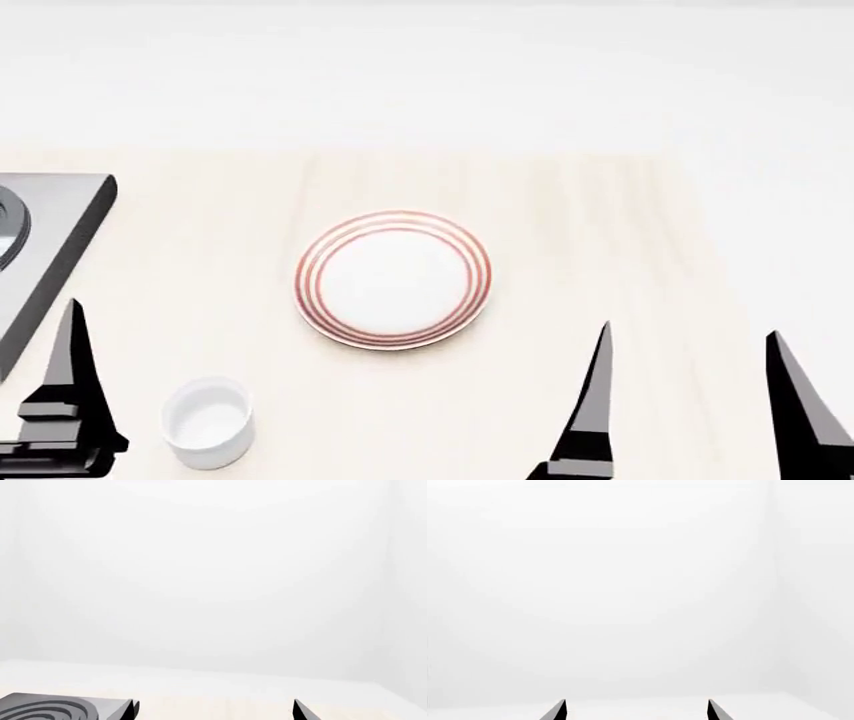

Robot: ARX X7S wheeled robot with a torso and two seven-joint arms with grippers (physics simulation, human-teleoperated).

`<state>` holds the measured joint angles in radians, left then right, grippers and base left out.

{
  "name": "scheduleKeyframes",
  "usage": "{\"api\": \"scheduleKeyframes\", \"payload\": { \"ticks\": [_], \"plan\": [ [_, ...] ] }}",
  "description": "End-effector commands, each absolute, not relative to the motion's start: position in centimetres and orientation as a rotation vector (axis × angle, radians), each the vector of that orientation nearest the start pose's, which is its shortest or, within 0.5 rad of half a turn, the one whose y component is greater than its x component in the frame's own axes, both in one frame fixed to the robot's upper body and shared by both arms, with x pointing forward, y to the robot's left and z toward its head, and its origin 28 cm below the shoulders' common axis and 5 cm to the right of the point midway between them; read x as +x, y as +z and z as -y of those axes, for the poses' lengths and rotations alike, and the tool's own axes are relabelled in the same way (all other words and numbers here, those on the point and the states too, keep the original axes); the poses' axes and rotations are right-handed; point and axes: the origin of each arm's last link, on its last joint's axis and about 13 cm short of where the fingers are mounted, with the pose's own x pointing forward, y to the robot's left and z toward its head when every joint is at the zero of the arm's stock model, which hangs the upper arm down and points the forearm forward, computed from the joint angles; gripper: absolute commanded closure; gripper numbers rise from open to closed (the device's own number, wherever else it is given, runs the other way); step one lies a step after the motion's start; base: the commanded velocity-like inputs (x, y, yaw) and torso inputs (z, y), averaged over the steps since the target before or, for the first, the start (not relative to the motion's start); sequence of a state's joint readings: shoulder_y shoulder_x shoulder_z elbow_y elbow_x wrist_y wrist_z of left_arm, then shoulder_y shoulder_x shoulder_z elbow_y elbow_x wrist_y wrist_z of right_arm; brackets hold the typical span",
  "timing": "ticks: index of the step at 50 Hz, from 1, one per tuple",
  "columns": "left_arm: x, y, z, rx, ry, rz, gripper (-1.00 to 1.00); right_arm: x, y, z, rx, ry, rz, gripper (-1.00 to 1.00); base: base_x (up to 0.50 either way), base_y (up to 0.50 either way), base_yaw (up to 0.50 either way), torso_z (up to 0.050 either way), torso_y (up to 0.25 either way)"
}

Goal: Pick the akita bowl on the cookies box and place it on the plate.

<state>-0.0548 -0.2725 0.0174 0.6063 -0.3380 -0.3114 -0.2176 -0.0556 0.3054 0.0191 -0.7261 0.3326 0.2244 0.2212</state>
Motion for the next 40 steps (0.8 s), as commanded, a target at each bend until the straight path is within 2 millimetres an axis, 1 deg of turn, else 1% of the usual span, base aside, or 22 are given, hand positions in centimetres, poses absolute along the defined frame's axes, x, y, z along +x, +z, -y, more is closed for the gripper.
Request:
{"api": "scheduleKeyframes", "payload": {
  "ticks": [1,4,6,13,32,40],
  "plan": [
    [20.34,13.27,-23.21,-0.069,0.005,0.314,-1.00,17.64,14.44,12.90,0.048,0.000,0.422,-1.00,0.50,0.00,0.00,0.000,0.000],
    [20.17,13.16,-23.31,-0.082,-0.033,0.335,-1.00,17.64,14.32,12.99,0.038,-0.027,0.443,-1.00,0.50,0.00,0.00,0.000,0.000],
    [20.01,13.22,-23.41,-0.091,-0.030,0.350,-1.00,17.73,14.25,12.99,0.028,-0.036,0.434,-1.00,0.47,0.00,0.00,0.038,0.000],
    [20.17,13.33,-23.69,-0.126,-0.038,0.331,-1.00,17.66,14.21,13.01,0.024,-0.038,0.441,-1.00,0.00,0.00,0.00,0.050,0.000],
    [20.18,13.35,-23.87,-0.130,-0.042,0.321,-1.00,17.52,14.29,13.12,0.016,-0.032,0.442,-1.00,0.00,0.00,0.00,0.050,0.000],
    [20.31,13.49,-24.10,-0.136,-0.062,0.305,-1.00,17.50,14.64,13.60,-0.002,-0.040,0.440,-1.00,0.00,0.00,0.00,0.050,0.000]
  ]
}}
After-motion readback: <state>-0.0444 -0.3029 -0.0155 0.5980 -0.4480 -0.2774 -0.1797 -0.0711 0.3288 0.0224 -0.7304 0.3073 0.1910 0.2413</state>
